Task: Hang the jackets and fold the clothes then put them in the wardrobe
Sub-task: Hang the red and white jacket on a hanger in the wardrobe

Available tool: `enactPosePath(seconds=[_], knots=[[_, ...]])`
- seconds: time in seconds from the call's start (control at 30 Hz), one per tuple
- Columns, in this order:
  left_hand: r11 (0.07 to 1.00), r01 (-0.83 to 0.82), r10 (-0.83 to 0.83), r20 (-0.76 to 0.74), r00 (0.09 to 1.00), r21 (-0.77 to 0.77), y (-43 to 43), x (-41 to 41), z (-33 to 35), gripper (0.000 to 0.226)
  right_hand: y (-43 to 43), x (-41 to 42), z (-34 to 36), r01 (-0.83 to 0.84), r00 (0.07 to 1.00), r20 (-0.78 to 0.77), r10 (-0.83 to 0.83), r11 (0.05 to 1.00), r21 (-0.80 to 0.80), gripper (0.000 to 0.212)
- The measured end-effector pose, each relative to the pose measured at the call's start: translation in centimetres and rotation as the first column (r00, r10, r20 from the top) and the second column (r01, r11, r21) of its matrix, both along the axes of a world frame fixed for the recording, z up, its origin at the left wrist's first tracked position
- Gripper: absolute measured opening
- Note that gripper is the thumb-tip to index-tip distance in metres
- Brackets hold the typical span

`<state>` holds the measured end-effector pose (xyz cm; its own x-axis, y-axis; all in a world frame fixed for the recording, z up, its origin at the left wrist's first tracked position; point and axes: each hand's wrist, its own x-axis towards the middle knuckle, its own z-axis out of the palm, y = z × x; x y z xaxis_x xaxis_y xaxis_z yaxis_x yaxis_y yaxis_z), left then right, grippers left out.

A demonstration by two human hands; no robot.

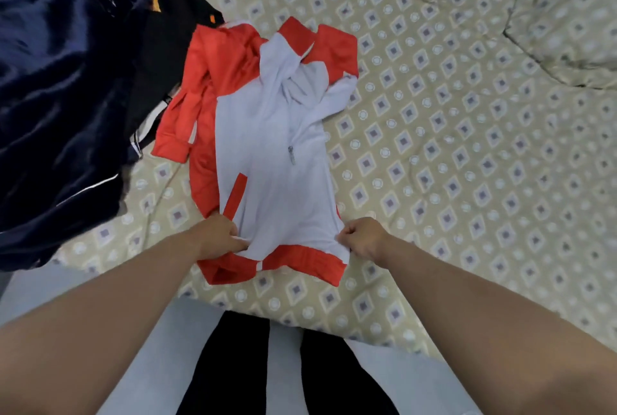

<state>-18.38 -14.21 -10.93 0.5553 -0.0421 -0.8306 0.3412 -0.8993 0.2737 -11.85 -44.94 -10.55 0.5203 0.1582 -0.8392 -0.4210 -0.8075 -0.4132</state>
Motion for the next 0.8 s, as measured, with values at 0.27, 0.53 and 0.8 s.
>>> enactPosePath(seconds=[0.27,0.53,0.8], knots=[[0.976,0.214,-0.165,-0.485,0.859,0.047,-4.0,-5.3,-0.7,0.044,-3.5,-4.8,0.3,-0.363,0.863,-0.38,0.333,0.932,-0.007,0.026],[0.998,-0.043,0.041,0.063,0.997,0.035,-4.2,4.6,-0.3,0.029,-1.5,-0.5,-2.0,0.077,0.993,-0.091,-0.076,0.997,0.005,0.018],[0.99,-0.132,0.133,0.57,0.811,-0.044,-2.8,18.5,-1.3,0.042,2.9,9.9,-5.2,0.544,0.825,0.121,-0.552,0.834,0.096,0.021]])
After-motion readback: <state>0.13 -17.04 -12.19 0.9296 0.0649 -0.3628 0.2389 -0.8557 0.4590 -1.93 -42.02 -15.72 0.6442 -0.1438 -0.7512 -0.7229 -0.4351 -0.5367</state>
